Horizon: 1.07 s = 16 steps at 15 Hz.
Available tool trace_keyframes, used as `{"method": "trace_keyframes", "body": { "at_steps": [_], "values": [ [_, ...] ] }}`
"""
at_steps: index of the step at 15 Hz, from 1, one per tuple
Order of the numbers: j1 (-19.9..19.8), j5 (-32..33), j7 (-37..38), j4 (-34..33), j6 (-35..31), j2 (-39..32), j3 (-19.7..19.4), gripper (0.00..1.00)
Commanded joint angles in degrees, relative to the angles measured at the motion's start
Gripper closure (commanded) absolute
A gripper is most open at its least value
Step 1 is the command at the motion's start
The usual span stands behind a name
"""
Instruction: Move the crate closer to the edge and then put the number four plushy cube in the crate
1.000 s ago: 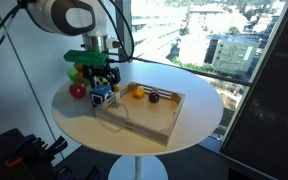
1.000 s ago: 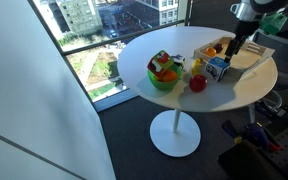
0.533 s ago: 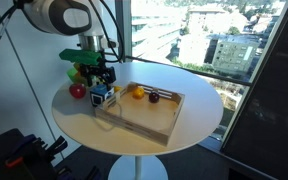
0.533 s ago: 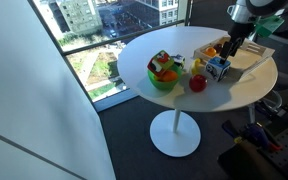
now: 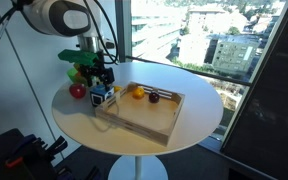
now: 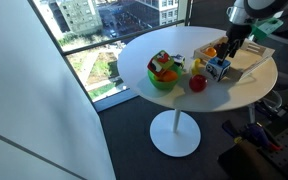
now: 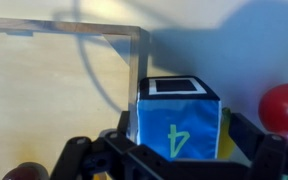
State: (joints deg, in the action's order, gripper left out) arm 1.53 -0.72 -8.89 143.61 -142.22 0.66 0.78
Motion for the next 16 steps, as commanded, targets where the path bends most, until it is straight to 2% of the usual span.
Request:
{"method": "trace_keyframes", "body": {
  "at_steps": [1,5,16],
  "values": [
    [-0.04,3.19,3.67,-1.2,-0.96,-1.32,0.29,0.0],
    [-0.01,4.62,4.61,-1.43,-1.71,-2.22,0.3,0.0],
    [0.04,3.14,3.24,-1.51,-3.9,-4.19,0.6,0.0]
  ]
}}
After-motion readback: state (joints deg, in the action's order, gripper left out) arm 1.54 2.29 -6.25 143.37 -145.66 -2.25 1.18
